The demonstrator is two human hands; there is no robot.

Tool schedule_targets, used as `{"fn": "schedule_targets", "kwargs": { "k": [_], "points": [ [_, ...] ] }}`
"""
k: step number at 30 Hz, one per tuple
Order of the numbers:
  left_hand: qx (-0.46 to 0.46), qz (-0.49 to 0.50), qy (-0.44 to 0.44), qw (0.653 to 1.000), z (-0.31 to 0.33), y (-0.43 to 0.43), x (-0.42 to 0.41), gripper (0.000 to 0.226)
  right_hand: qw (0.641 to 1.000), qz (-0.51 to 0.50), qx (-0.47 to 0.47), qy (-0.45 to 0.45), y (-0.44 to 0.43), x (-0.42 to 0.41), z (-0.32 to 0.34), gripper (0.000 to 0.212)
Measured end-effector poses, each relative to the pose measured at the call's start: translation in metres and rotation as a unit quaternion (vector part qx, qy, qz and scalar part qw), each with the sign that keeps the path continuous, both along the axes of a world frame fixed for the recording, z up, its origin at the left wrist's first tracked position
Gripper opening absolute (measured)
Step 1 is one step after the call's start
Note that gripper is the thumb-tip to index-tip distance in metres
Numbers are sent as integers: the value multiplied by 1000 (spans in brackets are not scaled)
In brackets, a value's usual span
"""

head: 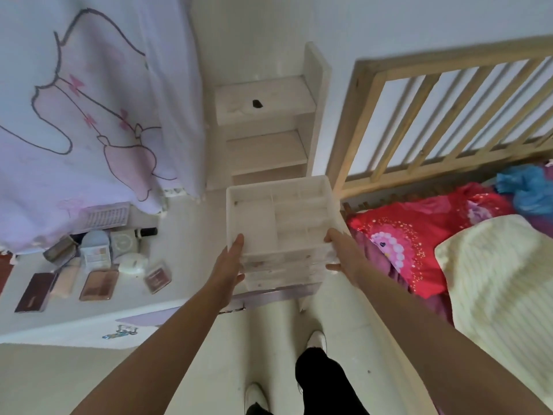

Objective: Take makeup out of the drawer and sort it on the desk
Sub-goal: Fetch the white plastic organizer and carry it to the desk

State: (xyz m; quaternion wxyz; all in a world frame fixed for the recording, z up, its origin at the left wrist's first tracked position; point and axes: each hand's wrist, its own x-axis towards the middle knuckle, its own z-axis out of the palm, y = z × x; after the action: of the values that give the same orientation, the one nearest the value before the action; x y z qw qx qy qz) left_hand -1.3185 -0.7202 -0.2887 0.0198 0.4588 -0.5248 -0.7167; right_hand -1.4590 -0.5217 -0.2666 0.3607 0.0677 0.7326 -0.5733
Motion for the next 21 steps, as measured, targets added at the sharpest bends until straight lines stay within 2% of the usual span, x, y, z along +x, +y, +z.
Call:
{"fn": "schedule_targets", "kwargs": {
  "k": [5, 8, 12, 15, 21],
  "points": [
    [-23, 51, -28, 998, -17, -18, -43, 73, 999, 43, 5, -33, -24, -57, -23, 23],
    [-49, 56, -41, 996, -24, -28, -67, 72, 998, 54, 0, -25, -33, -81, -25, 21],
    [-69, 72, -56, 993, -33, -30, -79, 56, 998, 59, 1, -8, -38, -97, -37, 10],
    [-91, 72, -71, 991, -37, -33, -80, 53, 998, 67, -19, -7, -41, -99, -43, 26],
    [-122, 30, -80, 989, -38, -35, -79, 53, 998, 65, -8, 7, -42, -99, -45, 25]
  ]
}}
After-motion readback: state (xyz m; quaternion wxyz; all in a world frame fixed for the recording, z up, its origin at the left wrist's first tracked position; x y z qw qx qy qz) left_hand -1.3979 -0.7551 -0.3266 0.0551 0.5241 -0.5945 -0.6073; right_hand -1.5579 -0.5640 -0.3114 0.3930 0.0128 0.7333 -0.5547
